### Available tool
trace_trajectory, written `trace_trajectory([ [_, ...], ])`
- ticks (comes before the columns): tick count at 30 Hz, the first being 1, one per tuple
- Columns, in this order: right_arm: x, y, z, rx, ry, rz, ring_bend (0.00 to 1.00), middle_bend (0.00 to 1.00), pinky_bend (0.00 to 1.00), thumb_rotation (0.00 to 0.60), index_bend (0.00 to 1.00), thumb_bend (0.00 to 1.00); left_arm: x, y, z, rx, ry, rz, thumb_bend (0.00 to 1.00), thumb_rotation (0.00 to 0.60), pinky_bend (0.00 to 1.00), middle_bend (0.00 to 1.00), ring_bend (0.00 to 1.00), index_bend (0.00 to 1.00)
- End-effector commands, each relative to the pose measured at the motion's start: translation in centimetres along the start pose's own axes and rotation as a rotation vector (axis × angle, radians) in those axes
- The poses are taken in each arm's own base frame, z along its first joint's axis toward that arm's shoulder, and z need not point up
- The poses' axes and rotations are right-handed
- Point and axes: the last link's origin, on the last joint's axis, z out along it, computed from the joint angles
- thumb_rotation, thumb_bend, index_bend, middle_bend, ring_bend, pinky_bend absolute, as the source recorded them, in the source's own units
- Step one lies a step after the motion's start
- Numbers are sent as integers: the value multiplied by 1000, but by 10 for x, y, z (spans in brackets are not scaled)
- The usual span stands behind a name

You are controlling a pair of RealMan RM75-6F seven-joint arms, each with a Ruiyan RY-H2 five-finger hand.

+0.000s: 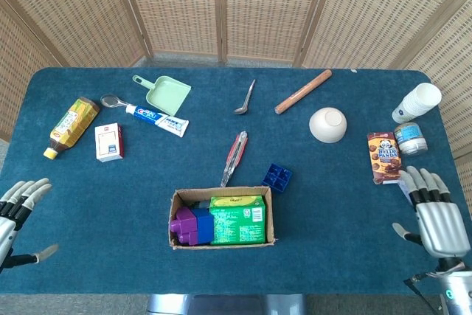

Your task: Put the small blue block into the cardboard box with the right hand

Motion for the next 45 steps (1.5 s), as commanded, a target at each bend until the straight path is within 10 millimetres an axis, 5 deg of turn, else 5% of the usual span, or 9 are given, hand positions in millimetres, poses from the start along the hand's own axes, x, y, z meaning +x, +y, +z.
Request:
trace_trajectory([
  [1,1,1,20,91,-19,-60,28,92,133,600,54,13,0,0,0,-7,-11,-9,67,600,25,0,0,27],
  [4,4,-5,48,235,-31,-181,34,104,133,600,59,14,-1,2,2,-14,-20,-17,69,600,25,0,0,27],
  [13,7,-25,83,416,7,-283,53,127,142,600,71,0,-3,5,7,-6,-33,1,68,600,25,0,0,27],
  [30,-10,-31,122,702,62,-293,87,142,228,600,60,0,4,25,5,-50,-38,25,67,600,26,0,0,27],
  [45,-19,-65,158,900,30,-429,60,139,261,600,53,11,0,25,13,-15,-57,46,68,600,26,0,0,27],
])
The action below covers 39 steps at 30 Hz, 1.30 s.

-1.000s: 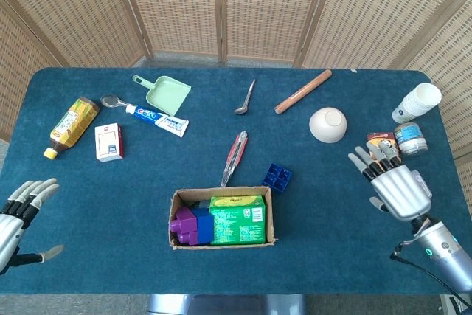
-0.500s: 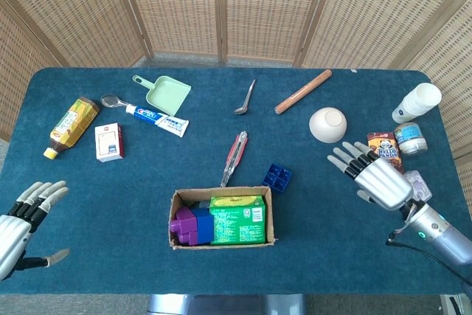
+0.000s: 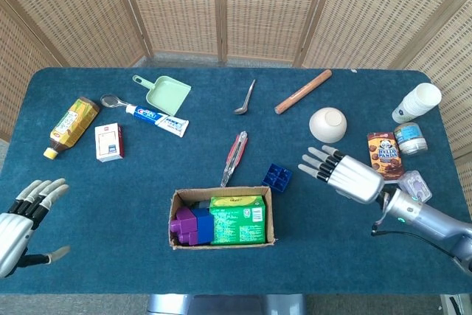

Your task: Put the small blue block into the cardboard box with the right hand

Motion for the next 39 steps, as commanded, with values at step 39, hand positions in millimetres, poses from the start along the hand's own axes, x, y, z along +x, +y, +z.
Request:
trace_trajectory([
  [39,10,-10,84,244,-182,-245,0,90,285,600,1,39,-4,-9,10,57,-25,9,68,600,33,0,0,27],
])
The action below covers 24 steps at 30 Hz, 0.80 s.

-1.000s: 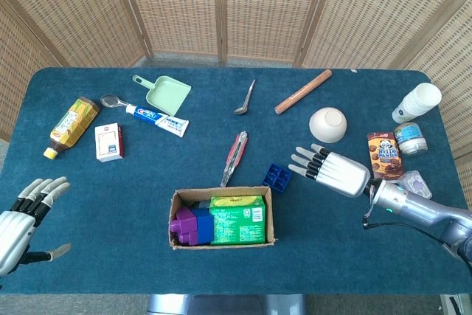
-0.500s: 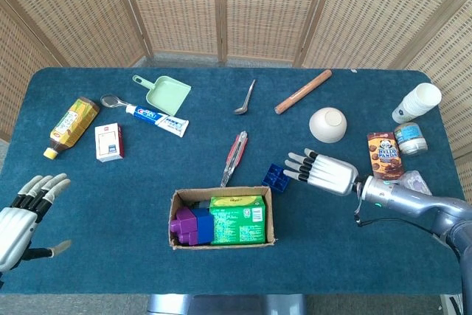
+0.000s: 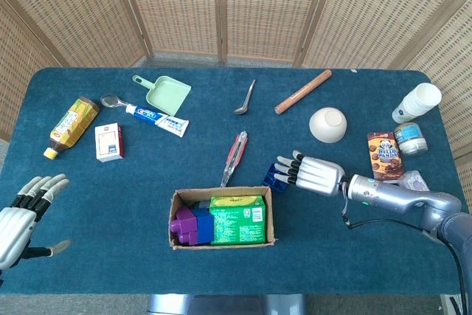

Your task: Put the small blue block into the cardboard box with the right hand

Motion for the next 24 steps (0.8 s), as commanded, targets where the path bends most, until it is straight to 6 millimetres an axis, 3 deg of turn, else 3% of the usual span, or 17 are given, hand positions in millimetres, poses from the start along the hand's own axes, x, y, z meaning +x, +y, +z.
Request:
trace_trajectory([
  [1,9,3,6,1,-1,-20,0,90,286,600,1,38,0,-2,0,5,0,-2,68,600,33,0,0,27],
  [15,25,3,28,8,-8,-58,0,26,286,600,0,33,-2,-8,-1,13,1,-10,68,600,35,0,0,27],
  [24,31,-7,41,39,-4,-67,0,0,286,600,0,33,-2,-8,-2,14,-2,-9,68,600,37,0,0,27],
])
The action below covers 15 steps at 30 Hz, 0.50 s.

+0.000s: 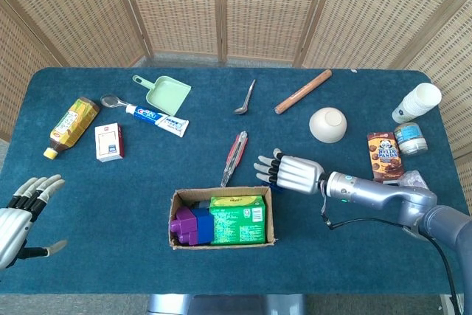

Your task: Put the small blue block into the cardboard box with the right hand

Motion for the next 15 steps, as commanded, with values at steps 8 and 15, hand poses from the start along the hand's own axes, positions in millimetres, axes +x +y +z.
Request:
trace_trajectory([
  [8,2,-1,11,-2,-2,-7,0,0,286,600,0,32,1,-1,-1,2,2,-2,68,600,36,0,0,27],
  [15,-6,-5,9,33,-11,-2,0,5,286,600,0,66,2,-1,-1,2,4,0,69,600,37,0,0,27],
])
